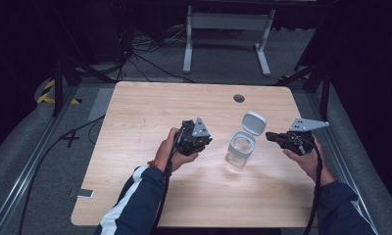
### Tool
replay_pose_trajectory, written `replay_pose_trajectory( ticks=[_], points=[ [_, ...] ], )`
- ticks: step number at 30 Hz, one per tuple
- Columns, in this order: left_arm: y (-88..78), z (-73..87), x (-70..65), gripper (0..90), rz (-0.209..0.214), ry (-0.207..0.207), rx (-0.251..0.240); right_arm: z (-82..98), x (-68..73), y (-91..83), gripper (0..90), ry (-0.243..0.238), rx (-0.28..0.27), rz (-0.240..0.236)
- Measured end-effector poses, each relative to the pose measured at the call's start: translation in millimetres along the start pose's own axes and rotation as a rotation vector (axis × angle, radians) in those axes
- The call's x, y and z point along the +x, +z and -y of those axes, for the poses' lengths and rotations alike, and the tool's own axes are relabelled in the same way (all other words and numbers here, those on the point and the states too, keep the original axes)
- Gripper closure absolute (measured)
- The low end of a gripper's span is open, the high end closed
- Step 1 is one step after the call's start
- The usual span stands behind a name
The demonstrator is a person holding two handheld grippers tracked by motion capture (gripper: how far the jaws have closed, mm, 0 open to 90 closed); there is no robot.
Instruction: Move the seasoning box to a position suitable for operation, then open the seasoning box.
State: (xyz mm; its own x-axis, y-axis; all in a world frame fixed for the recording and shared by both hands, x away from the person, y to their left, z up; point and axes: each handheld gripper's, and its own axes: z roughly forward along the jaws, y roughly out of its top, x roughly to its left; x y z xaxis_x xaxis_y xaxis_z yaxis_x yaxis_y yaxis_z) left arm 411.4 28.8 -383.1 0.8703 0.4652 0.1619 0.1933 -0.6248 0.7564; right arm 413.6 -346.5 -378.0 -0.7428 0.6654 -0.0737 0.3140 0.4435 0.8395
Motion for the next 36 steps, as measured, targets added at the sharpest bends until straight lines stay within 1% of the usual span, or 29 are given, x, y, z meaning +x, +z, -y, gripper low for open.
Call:
replay_pose_trajectory(
  ticks=[1,4,6,7,8,9,10,11,12,14,17,18,19,20,21,23,25,26,27,29,30,31,33,34,35,36],
  points=[
    [-3.4,7.0,-0.2,82.5,-0.003,-0.002,0.005,-0.3,0.2,-0.4,89.3,0.000,-0.004,0.004],
    [-12.6,29.8,0.3,82.1,-0.012,-0.026,0.016,-1.2,0.9,-1.3,89.4,0.002,-0.017,0.018],
    [-18.7,44.9,2.1,81.5,-0.034,-0.040,0.035,-2.0,1.4,-2.4,89.4,0.001,-0.017,0.020],
    [-23.0,54.4,3.2,81.5,-0.045,-0.053,0.043,-2.4,1.5,-2.7,89.4,-0.004,-0.020,0.019],
    [-25.9,59.9,3.9,81.2,-0.051,-0.061,0.050,-2.9,1.8,-3.4,89.4,-0.004,-0.021,0.017],
    [-30.4,69.3,4.6,80.7,-0.060,-0.084,0.051,-3.3,2.3,-4.0,89.4,-0.002,-0.020,0.018],
    [-34.0,74.7,5.3,80.1,-0.068,-0.089,0.061,-3.9,2.3,-4.8,89.4,-0.005,-0.023,0.017],
    [-39.2,83.7,6.3,79.4,-0.079,-0.104,0.068,-4.4,2.7,-5.6,89.4,-0.003,-0.025,0.018],
    [-43.7,91.0,7.0,78.1,-0.088,-0.114,0.067,-5.4,3.9,-7.0,89.4,-0.010,-0.034,0.024],
    [-52.6,105.3,8.0,77.1,-0.101,-0.130,0.081,-8.0,7.1,-10.3,89.4,-0.025,-0.048,0.026],
    [-63.9,125.7,9.6,74.5,-0.117,-0.168,0.102,-10.9,11.7,-13.0,89.5,-0.035,-0.061,0.029],
    [-63.9,125.7,9.6,73.6,-0.117,-0.168,0.102,-10.9,11.7,-13.0,89.5,-0.035,-0.061,0.029],
    [-67.4,133.0,10.4,73.6,-0.124,-0.179,0.112,-11.3,12.3,-13.3,89.5,-0.040,-0.059,0.026],
    [-70.4,138.3,11.8,71.3,-0.127,-0.185,0.123,-11.6,13.2,-13.3,89.4,-0.040,-0.057,0.024],
    [-73.2,142.8,12.3,69.0,-0.127,-0.201,0.129,-11.7,13.7,-13.3,89.4,-0.040,-0.057,0.023],
    [-78.5,150.3,11.8,65.1,-0.134,-0.199,0.152,-11.6,14.7,-13.6,89.4,-0.038,-0.053,0.021],
    [-83.2,157.5,11.5,62.3,-0.138,-0.207,0.156,-10.8,15.4,-15.1,89.4,-0.042,-0.049,0.022],
    [-85.4,161.2,11.9,61.1,-0.137,-0.212,0.161,-10.0,15.4,-15.8,89.4,-0.047,-0.051,0.025],
    [-87.2,164.7,11.7,59.6,-0.139,-0.224,0.165,-9.0,15.8,-17.0,89.4,-0.041,-0.047,0.025],
    [-90.8,171.3,11.5,58.1,-0.119,-0.240,0.155,-5.8,15.5,-19.1,89.4,-0.043,-0.040,0.027],
    [-92.2,174.1,11.1,57.4,-0.115,-0.237,0.157,-4.3,15.8,-20.4,89.4,-0.043,-0.035,0.030],
    [-92.5,177.3,9.2,56.0,-0.102,-0.246,0.158,-3.0,16.4,-22.1,89.3,-0.043,-0.032,0.032],
    [-92.9,181.3,6.7,52.3,-0.095,-0.235,0.164,-0.6,18.0,-26.1,89.0,-0.046,-0.025,0.036],
    [-93.0,183.3,4.3,50.1,-0.085,-0.246,0.161,0.7,19.4,-28.0,88.5,-0.048,-0.022,0.041],
    [-93.4,184.8,3.4,47.2,-0.074,-0.251,0.158,2.0,20.7,-30.1,86.0,-0.052,-0.016,0.046],
    [-93.3,186.5,2.9,45.3,-0.074,-0.247,0.159,3.1,22.2,-31.1,83.3,-0.051,-0.016,0.047]
  ],
)
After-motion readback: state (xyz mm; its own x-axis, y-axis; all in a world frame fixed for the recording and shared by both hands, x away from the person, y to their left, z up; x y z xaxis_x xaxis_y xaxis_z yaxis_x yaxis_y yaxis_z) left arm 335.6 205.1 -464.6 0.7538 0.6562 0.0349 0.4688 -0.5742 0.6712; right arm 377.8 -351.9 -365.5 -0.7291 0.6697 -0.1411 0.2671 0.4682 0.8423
